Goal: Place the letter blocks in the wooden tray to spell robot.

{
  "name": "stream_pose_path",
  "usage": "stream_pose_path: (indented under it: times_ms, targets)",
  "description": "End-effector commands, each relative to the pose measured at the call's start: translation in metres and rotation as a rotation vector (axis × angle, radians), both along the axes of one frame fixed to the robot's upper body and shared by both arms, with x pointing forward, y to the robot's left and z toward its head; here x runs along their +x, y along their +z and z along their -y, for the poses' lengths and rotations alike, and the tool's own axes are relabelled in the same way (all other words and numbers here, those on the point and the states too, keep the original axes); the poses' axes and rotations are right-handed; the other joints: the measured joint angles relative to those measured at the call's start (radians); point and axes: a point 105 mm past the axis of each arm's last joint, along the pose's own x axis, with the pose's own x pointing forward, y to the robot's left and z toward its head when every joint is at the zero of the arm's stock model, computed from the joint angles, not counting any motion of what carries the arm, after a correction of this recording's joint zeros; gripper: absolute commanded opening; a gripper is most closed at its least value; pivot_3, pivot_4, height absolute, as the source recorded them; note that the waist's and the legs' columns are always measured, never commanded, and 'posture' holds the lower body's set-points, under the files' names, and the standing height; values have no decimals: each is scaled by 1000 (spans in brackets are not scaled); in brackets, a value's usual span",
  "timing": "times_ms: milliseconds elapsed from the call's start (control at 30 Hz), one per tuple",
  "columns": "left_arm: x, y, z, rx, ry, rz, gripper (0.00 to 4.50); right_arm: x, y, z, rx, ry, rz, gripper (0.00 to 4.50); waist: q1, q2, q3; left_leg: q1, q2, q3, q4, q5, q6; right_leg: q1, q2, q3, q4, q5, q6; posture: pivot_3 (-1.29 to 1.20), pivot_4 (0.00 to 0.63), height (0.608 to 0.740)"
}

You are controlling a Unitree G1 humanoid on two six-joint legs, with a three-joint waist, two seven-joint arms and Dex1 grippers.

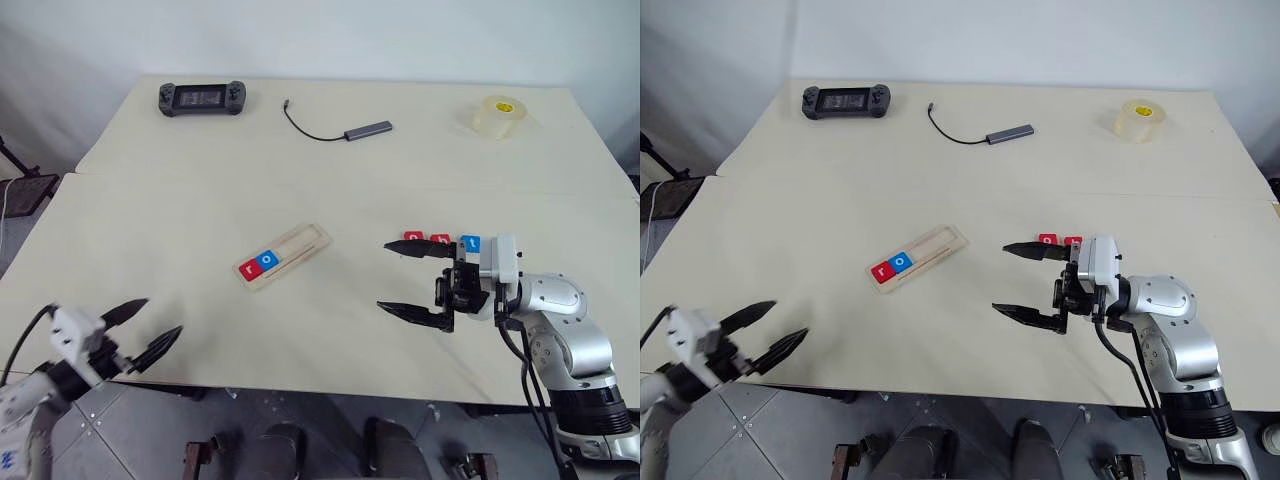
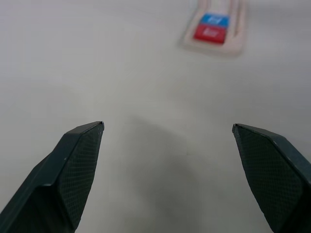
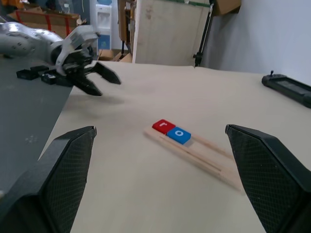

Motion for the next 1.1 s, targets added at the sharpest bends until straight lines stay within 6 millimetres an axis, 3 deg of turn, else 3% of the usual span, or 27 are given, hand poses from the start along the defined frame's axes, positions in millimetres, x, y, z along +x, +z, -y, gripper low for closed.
stream_pose_path:
  times_ms: [33,133,300,533,700,867,900,967,1033,1100]
  targets:
    - [23,11,34,39,-102,37,4500,-3,6,14,-18,-43,27,4454,-3,0,0,0,0,0,0,0,0,0,0,0,1,0,0,0,150,740]
    - [51,10,63,60,-173,16,4500,-4,2,24,-28,-100,12,4454,-5,0,0,0,0,0,0,0,0,0,1,0,4,0,0,0,150,740]
    - [74,1,72,110,-197,-49,4500,-12,-2,25,-20,-138,0,4454,-19,-1,0,0,0,1,-1,0,-1,-3,2,0,6,0,0,0,150,740]
    - [83,-8,72,132,-210,-110,4500,-17,-4,25,-4,-181,-6,4454,-25,-1,0,0,1,1,1,0,-2,-4,3,0,7,0,0,0,150,740]
    - [79,-21,74,138,-251,-196,4500,-17,-2,23,7,-200,0,4454,-22,-1,-1,0,1,1,2,0,-2,-3,3,1,7,0,0,0,150,740]
    - [81,-28,67,145,-237,-208,3390,-16,0,23,11,-211,2,4500,-18,0,-1,1,1,1,2,0,-1,-3,3,1,7,0,0,0,150,740]
    - [80,-28,67,141,-243,-205,3390,-16,0,23,10,-214,2,4500,-18,0,-1,1,1,1,2,0,-1,-3,3,1,7,0,0,0,150,740]
    - [78,-21,75,101,-286,-154,3390,-15,0,24,7,-221,2,4500,-18,0,-1,1,1,1,2,0,-2,-3,3,1,7,0,0,0,150,740]
    - [72,5,94,-49,-382,-83,3390,-15,0,27,0,-237,5,4500,-17,0,-1,1,1,1,2,0,-2,-3,3,1,7,0,0,0,150,740]
    - [66,22,109,-51,-474,-12,3390,-14,2,33,3,-272,12,4500,-14,-1,0,1,1,1,2,0,-1,-3,3,1,7,0,0,0,150,740]
